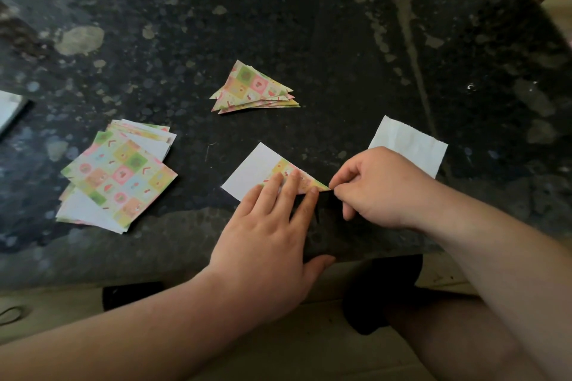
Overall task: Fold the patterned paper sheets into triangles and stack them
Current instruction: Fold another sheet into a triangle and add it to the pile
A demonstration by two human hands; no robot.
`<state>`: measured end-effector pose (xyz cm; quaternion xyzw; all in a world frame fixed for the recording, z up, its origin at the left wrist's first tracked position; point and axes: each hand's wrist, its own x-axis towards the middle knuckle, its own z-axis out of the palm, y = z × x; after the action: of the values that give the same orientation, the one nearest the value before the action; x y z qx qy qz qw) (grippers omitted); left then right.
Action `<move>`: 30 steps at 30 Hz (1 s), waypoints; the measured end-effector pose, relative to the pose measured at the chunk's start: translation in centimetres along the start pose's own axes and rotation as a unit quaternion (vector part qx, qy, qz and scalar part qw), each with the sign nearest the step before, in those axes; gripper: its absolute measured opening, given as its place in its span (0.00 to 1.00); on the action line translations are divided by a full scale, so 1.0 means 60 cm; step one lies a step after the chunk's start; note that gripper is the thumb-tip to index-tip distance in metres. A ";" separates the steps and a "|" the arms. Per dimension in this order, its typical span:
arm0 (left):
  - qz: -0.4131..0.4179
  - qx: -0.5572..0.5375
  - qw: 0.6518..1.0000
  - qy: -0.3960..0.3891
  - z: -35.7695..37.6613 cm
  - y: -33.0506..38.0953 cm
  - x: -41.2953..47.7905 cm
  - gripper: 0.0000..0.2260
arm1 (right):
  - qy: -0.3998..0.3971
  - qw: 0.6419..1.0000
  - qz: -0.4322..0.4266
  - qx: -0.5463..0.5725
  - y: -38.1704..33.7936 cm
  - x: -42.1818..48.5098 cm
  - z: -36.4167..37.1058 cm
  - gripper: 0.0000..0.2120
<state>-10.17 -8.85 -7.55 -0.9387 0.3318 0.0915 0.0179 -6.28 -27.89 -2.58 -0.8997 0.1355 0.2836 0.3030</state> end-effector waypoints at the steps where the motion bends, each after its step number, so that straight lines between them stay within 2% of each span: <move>1: -0.001 -0.001 1.000 -0.003 -0.001 0.000 0.000 0.39 | 0.004 1.000 0.001 0.000 0.000 0.001 0.001 0.11; 11: 0.004 -0.014 1.000 -0.025 -0.004 -0.001 0.000 0.39 | 0.048 0.999 -0.001 -0.003 0.005 0.010 0.013 0.14; 15: -0.003 -0.019 0.998 -0.058 -0.017 0.000 -0.001 0.40 | 0.057 0.998 0.002 -0.006 0.003 0.011 0.016 0.15; 30: 0.011 -0.040 0.998 -0.048 -0.029 0.004 0.001 0.40 | 0.065 0.998 0.010 -0.007 0.002 0.012 0.019 0.15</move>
<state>-9.97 -9.22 -5.87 -0.9296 0.3365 0.1501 -0.0047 -6.22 -27.31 -3.79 -0.9167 0.1625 0.2285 0.2846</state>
